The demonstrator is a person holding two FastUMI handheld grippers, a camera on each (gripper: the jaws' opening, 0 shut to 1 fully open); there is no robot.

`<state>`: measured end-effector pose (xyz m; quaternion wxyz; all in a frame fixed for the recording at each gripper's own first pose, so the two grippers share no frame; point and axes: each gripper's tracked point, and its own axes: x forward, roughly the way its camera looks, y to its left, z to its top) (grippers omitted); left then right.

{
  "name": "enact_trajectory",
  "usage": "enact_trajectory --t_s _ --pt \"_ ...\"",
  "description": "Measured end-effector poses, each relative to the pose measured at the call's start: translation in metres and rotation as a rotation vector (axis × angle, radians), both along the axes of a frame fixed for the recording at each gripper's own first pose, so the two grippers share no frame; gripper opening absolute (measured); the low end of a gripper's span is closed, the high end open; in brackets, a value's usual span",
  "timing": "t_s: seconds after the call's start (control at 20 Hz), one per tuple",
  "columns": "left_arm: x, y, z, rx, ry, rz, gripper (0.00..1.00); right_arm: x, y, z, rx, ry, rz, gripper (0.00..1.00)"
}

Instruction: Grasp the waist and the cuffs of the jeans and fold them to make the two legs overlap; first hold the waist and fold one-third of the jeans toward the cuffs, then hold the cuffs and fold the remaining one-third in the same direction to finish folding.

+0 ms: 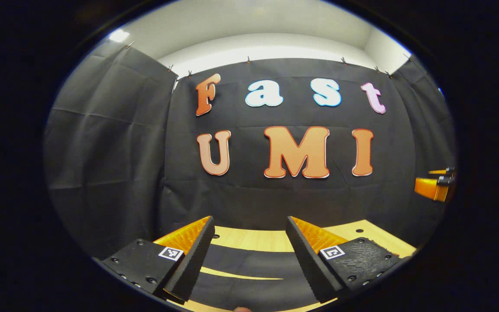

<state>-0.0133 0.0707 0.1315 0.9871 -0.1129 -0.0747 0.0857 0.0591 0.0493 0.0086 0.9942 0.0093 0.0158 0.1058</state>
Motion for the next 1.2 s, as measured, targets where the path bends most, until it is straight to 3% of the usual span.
enact_trajectory --t_s 0.25,0.3,0.4,0.55,0.7,0.85,1.0,1.2 --pt "0.017 0.041 0.053 -0.055 -0.081 0.076 0.99 0.014 0.015 0.016 -0.017 -0.028 0.056 0.98" --pt "0.015 0.051 0.062 -0.049 -0.106 0.105 0.97 0.015 0.017 0.018 -0.015 -0.023 0.070 0.92" --pt "0.011 0.058 0.067 -0.022 -0.123 0.138 0.96 0.019 0.015 0.018 -0.006 -0.017 0.072 1.00" --pt "0.013 0.056 0.056 0.024 -0.102 0.142 0.96 0.024 0.019 0.002 0.027 0.037 0.089 0.99" --pt "0.023 0.045 0.041 -0.009 -0.110 0.038 0.97 0.033 0.021 -0.014 0.037 0.076 0.076 0.98" --pt "0.047 0.057 0.025 -0.096 -0.126 -0.073 0.97 0.039 0.031 -0.008 0.130 0.057 0.037 0.98" --pt "0.076 0.087 0.007 -0.027 -0.078 -0.131 0.96 0.047 0.039 -0.015 0.168 0.075 -0.053 0.98" --pt "0.108 0.118 -0.018 -0.047 -0.007 -0.229 0.95 0.050 0.068 -0.019 0.130 0.093 -0.115 0.98"
